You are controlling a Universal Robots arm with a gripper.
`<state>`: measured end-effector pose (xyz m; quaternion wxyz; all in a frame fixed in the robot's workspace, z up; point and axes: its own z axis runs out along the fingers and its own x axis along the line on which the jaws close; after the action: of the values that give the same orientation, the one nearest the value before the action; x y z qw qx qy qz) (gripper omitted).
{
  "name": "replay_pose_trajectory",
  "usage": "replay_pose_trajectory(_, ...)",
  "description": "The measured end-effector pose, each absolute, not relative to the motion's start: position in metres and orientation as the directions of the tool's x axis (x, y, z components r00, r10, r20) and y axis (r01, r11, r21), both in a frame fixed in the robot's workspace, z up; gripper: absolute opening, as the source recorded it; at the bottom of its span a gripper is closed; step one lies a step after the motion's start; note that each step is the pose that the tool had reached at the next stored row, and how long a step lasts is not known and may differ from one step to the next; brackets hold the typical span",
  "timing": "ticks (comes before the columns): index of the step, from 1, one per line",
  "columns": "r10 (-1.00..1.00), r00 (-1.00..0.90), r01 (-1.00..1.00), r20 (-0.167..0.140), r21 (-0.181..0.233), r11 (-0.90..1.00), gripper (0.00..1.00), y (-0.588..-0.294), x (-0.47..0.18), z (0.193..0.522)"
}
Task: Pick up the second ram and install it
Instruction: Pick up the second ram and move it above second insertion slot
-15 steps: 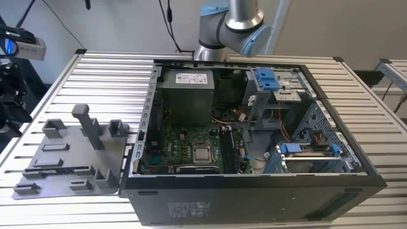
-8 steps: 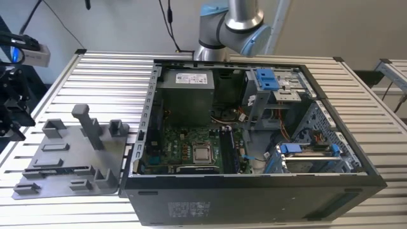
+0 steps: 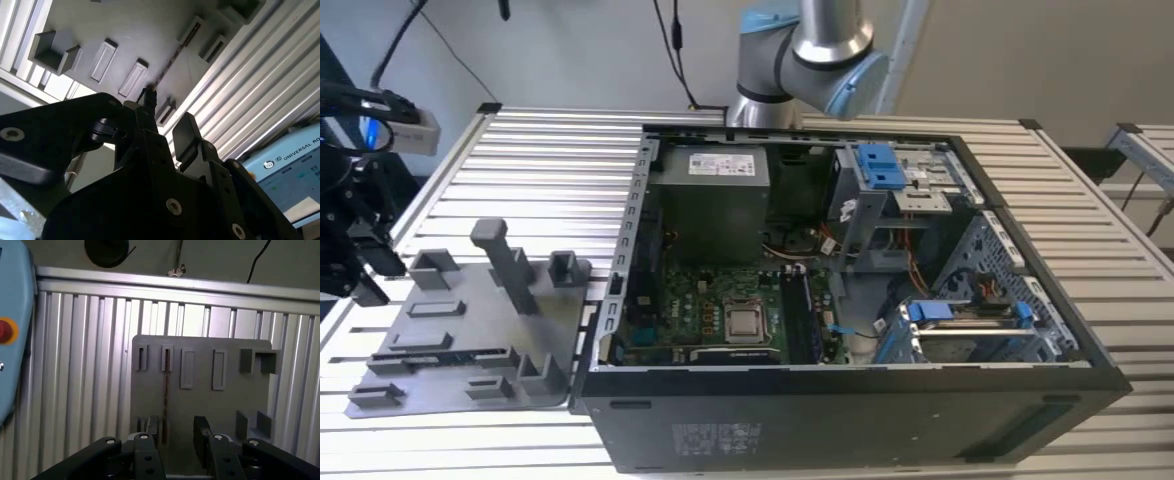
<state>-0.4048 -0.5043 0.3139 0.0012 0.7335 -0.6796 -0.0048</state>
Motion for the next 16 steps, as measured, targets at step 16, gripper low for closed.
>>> replay_pose_trajectory(16, -0.995, 0.098, -0.995, -0.006, 0.008, -0.098, 0.42, -0.505, -0.405, 0.295)
